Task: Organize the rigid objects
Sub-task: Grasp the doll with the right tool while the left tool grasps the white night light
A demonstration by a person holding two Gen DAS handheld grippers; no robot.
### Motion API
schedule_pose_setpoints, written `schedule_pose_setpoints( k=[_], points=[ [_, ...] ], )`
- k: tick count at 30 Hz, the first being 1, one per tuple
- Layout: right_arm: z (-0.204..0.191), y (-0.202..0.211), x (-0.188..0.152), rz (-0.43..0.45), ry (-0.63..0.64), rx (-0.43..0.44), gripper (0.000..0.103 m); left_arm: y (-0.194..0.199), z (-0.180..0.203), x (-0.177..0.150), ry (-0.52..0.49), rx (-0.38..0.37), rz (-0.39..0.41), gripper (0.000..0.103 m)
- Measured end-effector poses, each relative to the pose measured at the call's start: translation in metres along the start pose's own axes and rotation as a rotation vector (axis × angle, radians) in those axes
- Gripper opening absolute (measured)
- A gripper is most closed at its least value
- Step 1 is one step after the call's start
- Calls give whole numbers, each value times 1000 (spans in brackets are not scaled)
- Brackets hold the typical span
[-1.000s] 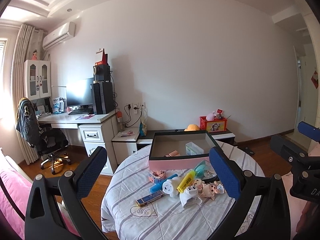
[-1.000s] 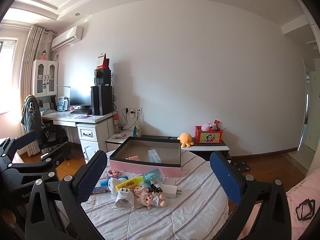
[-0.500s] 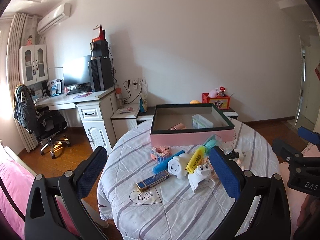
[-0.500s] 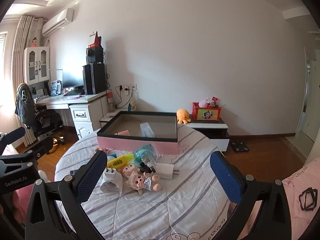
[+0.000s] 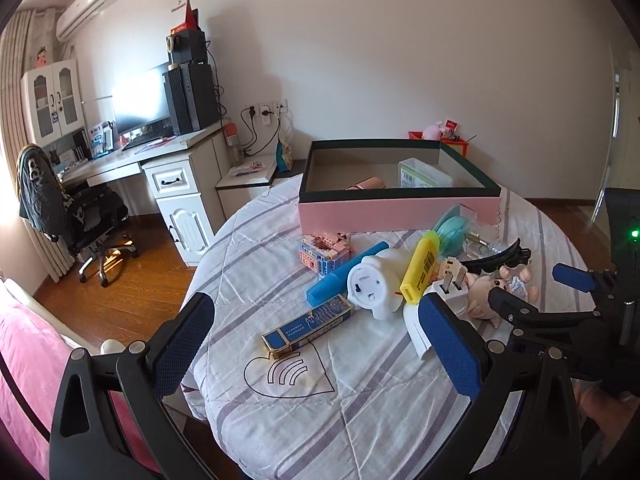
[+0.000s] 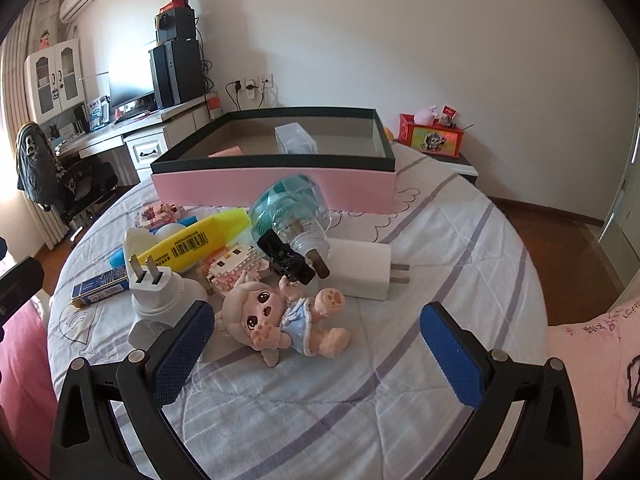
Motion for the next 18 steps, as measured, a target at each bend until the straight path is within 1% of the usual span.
schedule_pose_setpoints(
  k=[5,8,10,11,13,15,17,18],
  points=[
    [-4,-21,-9,-64,-14,31,103,-12,4,-7,2,-13,-29,103],
    [-2,-23,-8,-74,-26,53,101,-16,8,-10,3,-26,-43,103],
    [-3,-23,-10,-86,-45,115,87,-17,13,-11,2,-34,-50,103],
    [-3,-22,-10,-86,-44,132,84,-18,17,-13,0,-44,-56,103],
    [-5,-18,-9,-80,-34,143,72,-20,25,-16,-4,-63,-67,103],
    [-6,-13,-9,-79,-27,156,65,-22,33,-19,-10,-82,-82,103],
    [-3,-8,-11,-76,-18,157,60,-25,41,-23,-13,-96,-96,103],
    [-1,-6,-12,-77,-25,163,55,-26,45,-25,-15,-104,-105,103]
  ],
)
Point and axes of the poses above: each gripper's, at about its wrist camera, not at the fingertips, and y roughly against the way its jaws point, z to its right, x to its top, the point moved 6 cm from there along -y, roughly the way its jaws point, and after that the axes turned 15 degrees about z, right-handed, at the moved point
